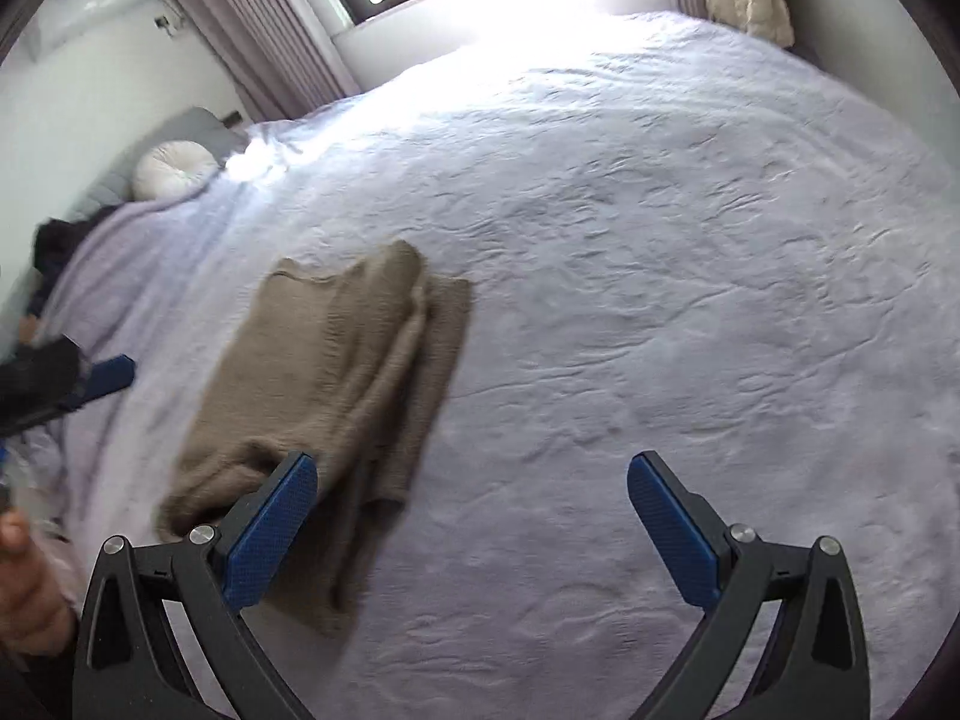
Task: Fold small clothes
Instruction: 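Lay the side edge down and open the left tool, then grasp the other side edge with the right tool and fold it over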
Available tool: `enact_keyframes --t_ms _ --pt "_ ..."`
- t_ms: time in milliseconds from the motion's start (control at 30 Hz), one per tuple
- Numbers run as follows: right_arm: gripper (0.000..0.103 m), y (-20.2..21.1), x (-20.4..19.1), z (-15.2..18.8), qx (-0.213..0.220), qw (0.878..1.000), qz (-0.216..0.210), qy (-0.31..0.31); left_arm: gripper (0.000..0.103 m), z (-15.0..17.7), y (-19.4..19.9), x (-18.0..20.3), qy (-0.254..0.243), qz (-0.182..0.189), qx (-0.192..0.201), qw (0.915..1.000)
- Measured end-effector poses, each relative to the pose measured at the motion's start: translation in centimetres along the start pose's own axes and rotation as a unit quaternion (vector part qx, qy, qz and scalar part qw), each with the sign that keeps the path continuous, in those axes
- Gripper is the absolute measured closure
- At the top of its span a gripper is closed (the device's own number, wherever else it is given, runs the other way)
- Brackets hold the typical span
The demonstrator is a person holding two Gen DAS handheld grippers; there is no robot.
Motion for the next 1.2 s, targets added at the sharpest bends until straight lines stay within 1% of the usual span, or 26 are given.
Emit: enact_keyframes --t_ms 33,67,100,133,200,233,300,333,400,500,533,567,600,633,700,733,767,867,967,1000,1067,1100,1133,1167,1200 --pt "0.000 -0.2 -0.8 -0.2 -0.002 0.999 -0.032 -0.010 0.007 0.5 0.1 -1.5 -0.019 -0.039 0.013 0.9990" --pt "0.000 -0.3 -1.8 -0.2 -0.005 0.998 -0.061 -0.017 0.007 1.1 0.0 -2.7 -0.032 -0.066 0.018 0.9971" --pt "0.000 -0.3 -2.9 -0.1 -0.007 0.996 -0.081 -0.019 0.007 2.1 -0.2 -3.9 -0.047 -0.090 0.016 0.9947" --pt "0.000 -0.2 -4.0 0.0 -0.007 0.996 -0.093 -0.013 0.007 3.5 -0.3 -5.0 -0.062 -0.098 0.006 0.9932" --pt "0.000 0.6 -6.5 0.4 0.003 0.995 -0.097 0.019 0.007 5.6 -0.4 -5.9 -0.070 -0.091 -0.009 0.9933" --pt "0.000 1.2 -7.7 0.6 0.009 0.995 -0.090 0.044 0.007 6.8 -0.3 -6.4 -0.076 -0.084 -0.014 0.9934" --pt "0.000 1.8 -9.7 0.7 0.013 0.993 -0.074 0.092 0.007 8.2 -0.8 -6.4 -0.090 -0.080 -0.017 0.9925" --pt "0.000 1.9 -10.3 0.8 0.012 0.992 -0.073 0.105 0.007 8.9 -1.2 -6.5 -0.096 -0.079 -0.019 0.9921" --pt "0.000 1.7 -11.2 0.5 0.006 0.991 -0.070 0.118 0.007 10.4 -2.5 -6.2 -0.113 -0.082 -0.030 0.9898" --pt "0.000 0.7 -11.6 0.0 -0.003 0.991 -0.063 0.115 0.007 11.1 -3.7 -6.3 -0.125 -0.100 -0.020 0.9868" --pt "0.000 0.2 -11.8 -0.1 -0.010 0.991 -0.066 0.116 0.007 10.8 -4.5 -6.7 -0.120 -0.109 -0.021 0.9865" --pt "0.001 -0.5 -11.9 -0.1 -0.024 0.991 -0.060 0.118 0.007 10.5 -5.1 -7.6 -0.108 -0.126 -0.023 0.9859" --pt "0.002 -0.8 -11.9 -0.1 -0.034 0.991 -0.045 0.120 0.007 10.1 -5.2 -8.4 -0.091 -0.134 -0.022 0.9865" --pt "0.002 -0.6 -12.1 -0.1 -0.031 0.991 -0.035 0.127 0.007 9.9 -4.8 -9.1 -0.072 -0.126 -0.021 0.9893" --pt "0.002 0.8 -12.6 -0.3 -0.002 0.989 -0.052 0.138 0.007 9.3 -3.7 -10.0 -0.036 -0.087 -0.013 0.9955" --pt "0.002 1.3 -12.8 -0.5 0.006 0.988 -0.059 0.140 0.007 9.1 -3.3 -10.3 -0.024 -0.078 -0.004 0.9966" --pt "0.002 1.4 -13.0 -0.5 0.008 0.988 -0.062 0.143 0.007 8.8 -3.2 -10.7 -0.019 -0.082 0.001 0.9965" --pt "0.002 -0.1 -13.4 -0.5 -0.016 0.987 -0.070 0.147 0.007 9.2 -4.4 -11.8 -0.014 -0.100 -0.012 0.9948" --pt "0.004 -2.6 -13.7 0.5 -0.056 0.983 -0.088 0.149 0.007 9.9 -4.9 -12.5 -0.002 -0.089 -0.020 0.9959" --pt "0.008 -3.5 -13.8 0.9 -0.069 0.982 -0.088 0.152 0.007 10.2 -5.0 -12.7 0.000 -0.083 -0.025 0.9962" --pt "0.011 -4.8 -13.7 1.7 -0.090 0.979 -0.083 0.163 0.007 10.6 -5.1 -12.6 -0.001 -0.075 -0.032 0.9967" --pt "0.016 -5.3 -13.7 2.1 -0.099 0.978 -0.081 0.167 0.007 10.6 -5.2 -12.5 -0.003 -0.076 -0.032 0.9966" --pt "0.023 -5.8 -13.7 2.3 -0.106 0.977 -0.078 0.169 0.007 10.4 -5.3 -12.4 -0.005 -0.079 -0.029 0.9964" --pt "0.043 -6.0 -13.7 2.4 -0.111 0.977 -0.077 0.168 0.007 10.2 -5.1 -12.2 -0.005 -0.078 -0.026 0.9966" --pt "0.055 -6.0 -13.9 2.3 -0.113 0.977 -0.084 0.162 0.007 9.9 -4.9 -11.9 -0.003 -0.072 -0.023 0.9971"
Point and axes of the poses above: each gripper's, at about its wrist camera, not at the fingertips, and y roughly against the way its jaws point, x to its right, z to its underside, the point moved 7 cm from there along -y, roughly the way its jaws point, and after that the axes turned 13 degrees about y, right-handed, at the moved point
